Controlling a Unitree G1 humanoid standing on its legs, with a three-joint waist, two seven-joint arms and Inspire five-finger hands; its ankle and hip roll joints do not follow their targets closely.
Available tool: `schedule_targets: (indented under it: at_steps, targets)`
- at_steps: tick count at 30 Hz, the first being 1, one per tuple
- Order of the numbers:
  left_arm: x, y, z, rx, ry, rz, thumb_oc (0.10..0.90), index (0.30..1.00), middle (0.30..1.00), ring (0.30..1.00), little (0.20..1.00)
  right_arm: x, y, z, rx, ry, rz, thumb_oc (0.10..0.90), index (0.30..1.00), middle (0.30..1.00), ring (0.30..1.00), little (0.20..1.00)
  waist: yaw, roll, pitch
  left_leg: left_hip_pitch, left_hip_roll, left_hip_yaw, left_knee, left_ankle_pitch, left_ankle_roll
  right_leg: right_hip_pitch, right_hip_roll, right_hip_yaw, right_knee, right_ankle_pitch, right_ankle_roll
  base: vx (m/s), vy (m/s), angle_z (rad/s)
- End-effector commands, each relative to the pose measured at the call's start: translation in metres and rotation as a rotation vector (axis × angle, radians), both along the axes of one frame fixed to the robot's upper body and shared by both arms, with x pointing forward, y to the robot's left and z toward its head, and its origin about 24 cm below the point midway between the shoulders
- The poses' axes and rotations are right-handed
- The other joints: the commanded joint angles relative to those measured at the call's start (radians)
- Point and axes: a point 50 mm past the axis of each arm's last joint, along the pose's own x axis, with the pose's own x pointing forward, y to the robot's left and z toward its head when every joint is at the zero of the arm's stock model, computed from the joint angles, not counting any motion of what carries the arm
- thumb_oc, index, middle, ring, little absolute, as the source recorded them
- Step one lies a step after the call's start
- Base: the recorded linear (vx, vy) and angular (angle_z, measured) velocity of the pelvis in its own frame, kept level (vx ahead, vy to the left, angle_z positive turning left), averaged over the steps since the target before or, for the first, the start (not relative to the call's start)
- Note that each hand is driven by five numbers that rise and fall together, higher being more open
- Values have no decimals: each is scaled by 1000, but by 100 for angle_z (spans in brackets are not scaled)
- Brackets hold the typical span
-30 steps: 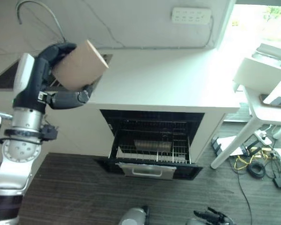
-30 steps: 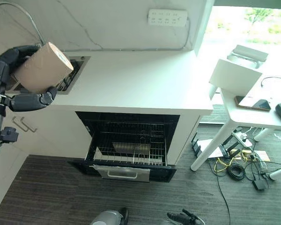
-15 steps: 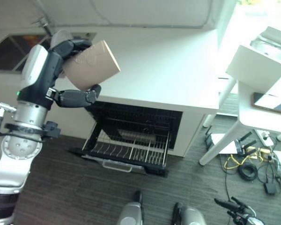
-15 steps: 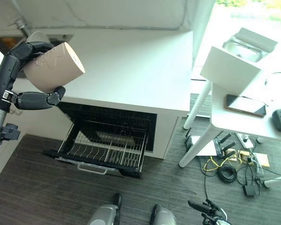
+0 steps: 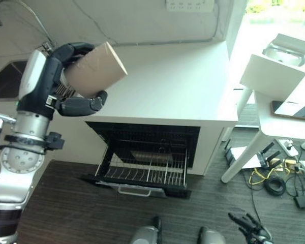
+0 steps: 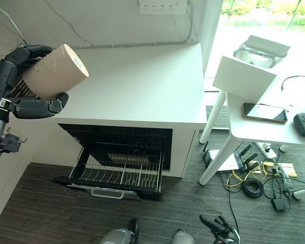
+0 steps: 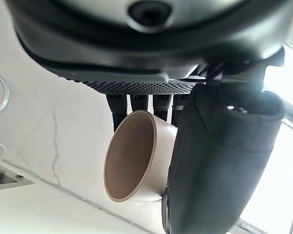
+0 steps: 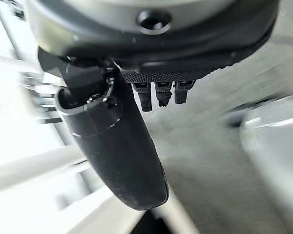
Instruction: Place the dishes in the dishwasher.
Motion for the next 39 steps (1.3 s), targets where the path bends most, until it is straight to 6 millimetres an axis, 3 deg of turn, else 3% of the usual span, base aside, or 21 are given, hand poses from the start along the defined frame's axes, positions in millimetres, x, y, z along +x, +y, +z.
schedule_targets:
  at_steps: [1,5,7,10,11,12,13,16,19,22,27,31,39]
  targets:
    - [-17,11,52,-34,-250,-14,400,300,300,300,300,38,-22,45,-164,-325,-56,800,900,900,900,900,-16,-4,-65,-34,61,-24,106,-164,-48,33,-60,-38,-65,-54,91,-13,-1,-5]
    - [-15,18,45,-71,-174,-55,400,300,300,300,300,57,-24,78,-241,-517,-62,800,900,900,900,900,-27,-12,-71,-19,58,-8,106,-179,-39,28,-71,-30,-65,-46,101,-5,6,-1]
    - [-16,24,35,-149,-148,-108,400,300,300,300,300,71,-24,107,-273,-663,-59,800,900,900,900,900,-34,-17,-72,-3,55,0,106,-190,-32,26,-76,-20,-65,-40,107,-14,33,-7]
    - [-17,26,25,-257,-130,-162,400,300,300,300,300,80,-20,131,-295,-781,-16,800,900,900,900,900,-38,-22,-72,9,46,3,106,-201,-22,24,-83,-13,-65,-34,113,-18,25,-18]
    - [-14,24,7,-395,-128,-206,400,300,300,300,300,92,-5,165,-333,-920,60,800,900,900,900,900,-53,-35,-69,22,38,12,106,-215,-9,16,-89,0,-65,-24,120,-43,18,-23]
    - [-13,23,2,-418,-128,-211,400,300,300,300,300,94,-2,172,-343,-947,73,800,900,900,900,900,-57,-37,-69,24,37,13,106,-217,-6,14,-90,4,-65,-22,121,-58,41,-27]
    - [-8,15,-19,-504,-124,-228,400,300,300,300,300,99,11,197,-397,-1042,106,800,900,900,900,900,-76,-45,-68,32,30,22,106,-226,2,5,-89,24,-65,-13,125,-37,46,-23]
    - [-3,-6,-44,-581,-149,-217,400,300,300,300,300,100,21,236,-445,-1211,99,800,900,900,900,900,-107,-56,-62,48,19,33,106,-240,19,-8,-81,61,-65,-2,126,-55,91,-50]
    - [-1,-17,-50,-671,-191,-229,400,300,300,300,300,98,33,263,-443,-1350,191,800,900,900,900,900,-129,-60,-58,64,13,47,106,-250,28,-12,-67,93,-65,2,123,-47,80,-47]
    - [2,-27,-54,-732,-194,-281,400,300,300,300,300,95,41,278,-408,-1450,250,800,900,900,900,900,-135,-64,-59,71,13,52,106,-252,30,-9,-63,100,-65,3,120,-11,28,-36]
    - [11,-65,-59,-738,-200,-348,400,300,300,300,300,104,81,301,-246,-1578,524,800,900,900,900,900,-124,-70,-63,75,6,38,106,-258,34,-5,-66,97,-65,0,118,-7,5,-4]
    - [10,-77,-59,-680,-249,-322,400,300,300,300,300,115,107,298,-31,-1567,615,800,900,900,900,900,-101,-71,-70,74,5,33,106,-257,32,1,-68,88,-65,-4,119,2,-15,3]
    - [4,-93,-68,-662,-311,-314,400,300,300,300,300,119,158,293,200,-1533,829,800,900,900,900,900,-45,-77,-84,62,9,9,106,-255,26,19,-72,49,-65,-18,111,20,-47,13]
